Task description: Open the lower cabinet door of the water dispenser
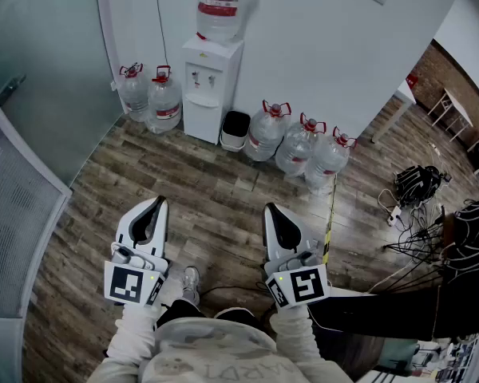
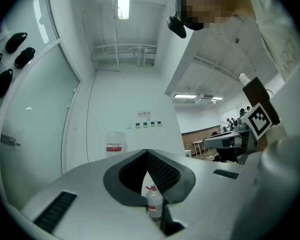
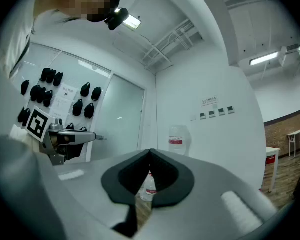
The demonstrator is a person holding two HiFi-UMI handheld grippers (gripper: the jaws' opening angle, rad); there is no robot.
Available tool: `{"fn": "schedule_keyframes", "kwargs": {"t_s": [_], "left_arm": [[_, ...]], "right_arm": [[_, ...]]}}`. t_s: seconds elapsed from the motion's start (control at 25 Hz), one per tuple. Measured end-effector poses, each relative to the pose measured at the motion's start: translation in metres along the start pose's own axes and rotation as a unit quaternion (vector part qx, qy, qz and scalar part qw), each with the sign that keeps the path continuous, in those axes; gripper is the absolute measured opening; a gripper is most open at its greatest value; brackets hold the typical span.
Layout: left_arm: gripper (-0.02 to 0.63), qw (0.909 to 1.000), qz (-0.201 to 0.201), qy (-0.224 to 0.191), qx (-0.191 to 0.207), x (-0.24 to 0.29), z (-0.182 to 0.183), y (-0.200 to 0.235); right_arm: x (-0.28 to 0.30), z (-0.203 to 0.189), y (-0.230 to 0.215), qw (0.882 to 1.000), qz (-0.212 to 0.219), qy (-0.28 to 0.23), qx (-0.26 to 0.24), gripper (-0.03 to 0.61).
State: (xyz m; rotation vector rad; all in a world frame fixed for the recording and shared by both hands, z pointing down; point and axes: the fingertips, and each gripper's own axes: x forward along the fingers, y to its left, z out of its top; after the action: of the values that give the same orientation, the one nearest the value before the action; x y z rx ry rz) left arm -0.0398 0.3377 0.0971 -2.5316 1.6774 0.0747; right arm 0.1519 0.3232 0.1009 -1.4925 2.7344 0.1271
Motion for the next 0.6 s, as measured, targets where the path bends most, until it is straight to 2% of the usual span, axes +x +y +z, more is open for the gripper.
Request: {"fn": "schedule_keyframes", "kwargs": {"t_s": [0.4,0.6], "left_arm": [[0.002,1.0,0.003,-0.001,-0.001,0.029,-0.009,0.021],[0.002,1.0,0.003,-0.005,0.001,0.045,-0.008,0.039]], "right_arm": [[0.036,-0.007,-0.013,1.0,0.004,-0.002,0.003,0.009],[0.059,-0.003,-0.022,0.999,-0.001,-0.024,0.021,0.009]]}}
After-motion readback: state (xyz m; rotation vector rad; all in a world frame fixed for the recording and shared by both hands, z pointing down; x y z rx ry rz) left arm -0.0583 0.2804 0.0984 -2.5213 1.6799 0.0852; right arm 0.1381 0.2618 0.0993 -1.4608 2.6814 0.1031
